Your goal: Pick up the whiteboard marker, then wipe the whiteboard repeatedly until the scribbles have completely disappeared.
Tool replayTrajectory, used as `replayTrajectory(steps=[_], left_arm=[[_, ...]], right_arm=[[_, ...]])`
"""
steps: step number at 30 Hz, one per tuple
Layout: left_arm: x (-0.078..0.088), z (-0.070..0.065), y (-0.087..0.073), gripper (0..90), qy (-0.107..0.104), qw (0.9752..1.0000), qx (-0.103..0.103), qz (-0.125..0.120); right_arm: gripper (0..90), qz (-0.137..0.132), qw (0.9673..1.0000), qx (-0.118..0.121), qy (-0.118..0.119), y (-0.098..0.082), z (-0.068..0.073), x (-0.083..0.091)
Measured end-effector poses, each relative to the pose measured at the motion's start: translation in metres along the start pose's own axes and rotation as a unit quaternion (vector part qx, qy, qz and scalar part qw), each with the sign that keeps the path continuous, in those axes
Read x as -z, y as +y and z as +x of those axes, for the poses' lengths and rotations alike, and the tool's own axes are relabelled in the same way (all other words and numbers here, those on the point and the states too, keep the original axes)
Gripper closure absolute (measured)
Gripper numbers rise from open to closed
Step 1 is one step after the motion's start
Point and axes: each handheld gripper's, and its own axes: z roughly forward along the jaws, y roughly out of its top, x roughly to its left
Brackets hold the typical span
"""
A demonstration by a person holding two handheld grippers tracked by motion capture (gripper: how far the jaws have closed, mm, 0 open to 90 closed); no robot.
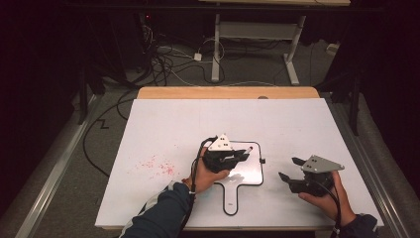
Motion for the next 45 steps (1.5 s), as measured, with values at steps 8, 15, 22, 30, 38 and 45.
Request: replayTrajectory(steps=[8, 15, 22, 30, 38, 45], left_arm=[[0.007, -0.005, 0.004, 78.6, 0.005, 0.9999, -0.009, -0.010], [0.010, -0.010, 0.005, 78.5, -0.003, 0.9998, -0.012, -0.014], [0.010, -0.014, 0.005, 78.5, -0.009, 0.9997, -0.007, -0.020], [0.014, -0.021, 0.005, 78.4, -0.004, 0.9996, -0.005, -0.027], [0.014, -0.027, 0.003, 78.4, 0.005, 0.9996, -0.004, -0.026], [0.016, -0.028, 0.002, 78.4, 0.016, 0.9996, -0.011, -0.019]], right_arm=[[33.7, -0.003, 0.9999, 0.003, 0.013, 0.003, 0.006, -0.005], [34.2, -0.033, 0.9967, -0.034, 0.066, 0.015, 0.009, -0.010], [36.4, -0.052, 0.9888, -0.050, 0.131, 0.038, 0.028, -0.031], [38.4, -0.055, 0.9790, -0.071, 0.183, 0.055, 0.049, -0.060], [43.1, -0.070, 0.9777, -0.081, 0.181, 0.062, 0.059, -0.071], [64.8, -0.076, 0.9809, -0.060, 0.169, 0.063, 0.063, -0.069]])
